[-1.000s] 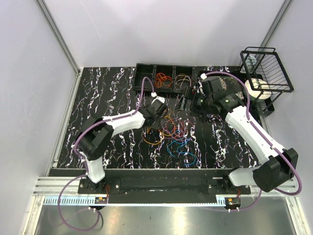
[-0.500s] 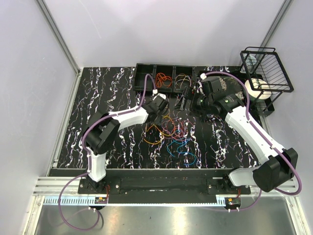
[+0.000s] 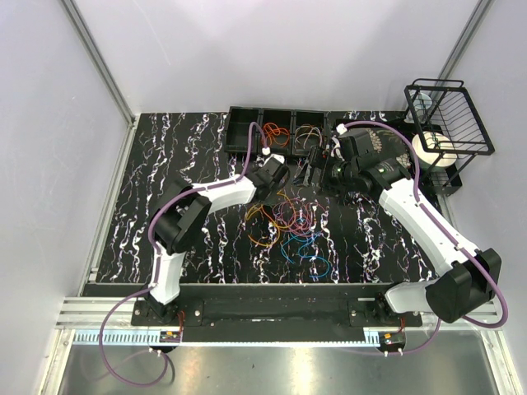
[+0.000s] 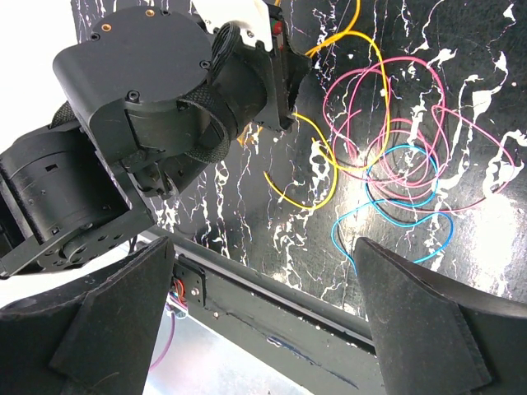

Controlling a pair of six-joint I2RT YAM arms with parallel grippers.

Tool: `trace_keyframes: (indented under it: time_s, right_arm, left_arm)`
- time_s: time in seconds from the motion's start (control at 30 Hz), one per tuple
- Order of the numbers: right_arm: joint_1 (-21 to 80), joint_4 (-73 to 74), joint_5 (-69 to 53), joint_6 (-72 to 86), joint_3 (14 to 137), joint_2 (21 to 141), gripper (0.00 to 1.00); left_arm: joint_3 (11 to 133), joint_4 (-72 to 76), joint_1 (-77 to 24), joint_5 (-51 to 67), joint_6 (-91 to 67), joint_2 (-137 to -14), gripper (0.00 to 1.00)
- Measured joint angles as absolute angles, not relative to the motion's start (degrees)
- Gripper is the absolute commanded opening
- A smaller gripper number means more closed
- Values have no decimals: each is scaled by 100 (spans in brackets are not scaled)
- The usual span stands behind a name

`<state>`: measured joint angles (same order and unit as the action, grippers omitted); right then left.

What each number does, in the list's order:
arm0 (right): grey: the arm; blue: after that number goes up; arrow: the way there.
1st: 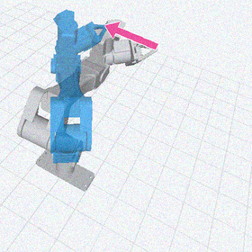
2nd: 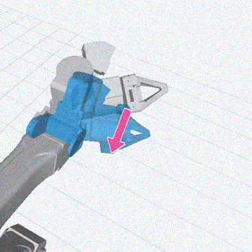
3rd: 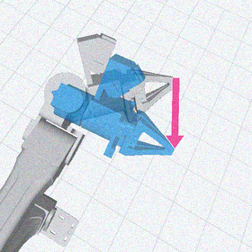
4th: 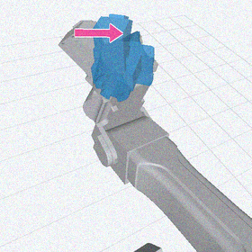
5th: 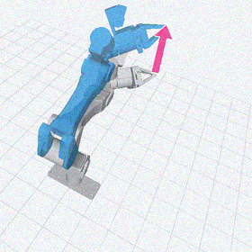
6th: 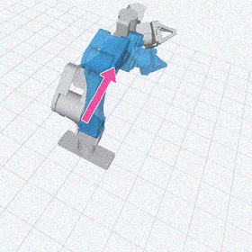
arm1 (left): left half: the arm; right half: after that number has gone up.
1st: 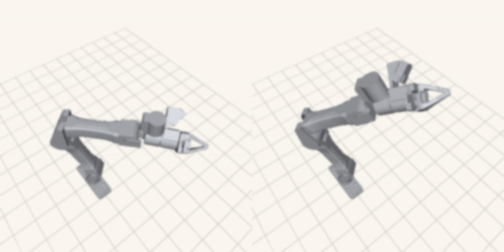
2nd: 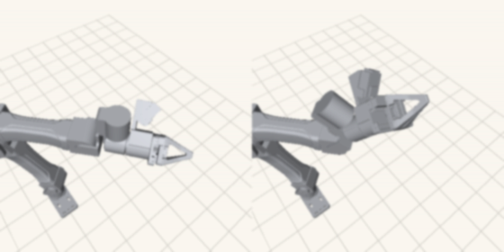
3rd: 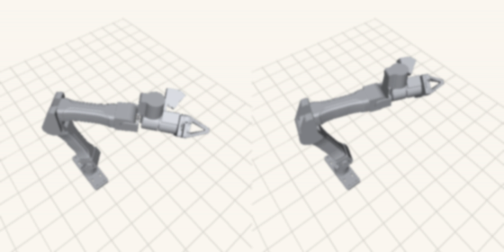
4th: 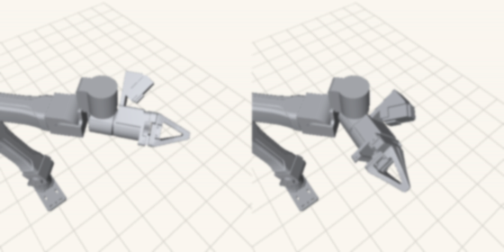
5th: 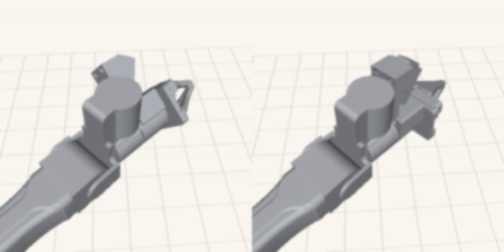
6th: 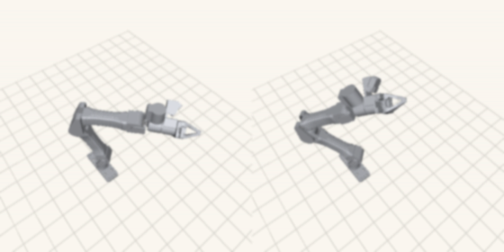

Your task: Untangle the cables

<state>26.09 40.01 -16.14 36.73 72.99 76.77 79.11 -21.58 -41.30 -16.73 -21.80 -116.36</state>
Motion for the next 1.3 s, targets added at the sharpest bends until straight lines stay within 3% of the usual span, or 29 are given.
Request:
trace_keyframes:
  time_s: [0.4,0.6,0.9,1.3]
  right_arm:
    - [2609,3981,-1614,3673,7277,7655,96]
    - [2609,3962,-1612,3673,7247,7570,95]
    - [2609,3876,-1597,3682,7231,7516,96]
    - [2609,3839,-1597,3765,7109,7288,95]
  left_arm:
    - [7909,-2338,-4110,-1579,-2228,-11533,0]
    - [8038,-3094,-4001,-1520,-2112,-10525,0]
    - [9480,-3940,-3946,-1695,-1837,-9384,0]
    - [12302,-4755,-3079,-1940,-1476,-9802,0]
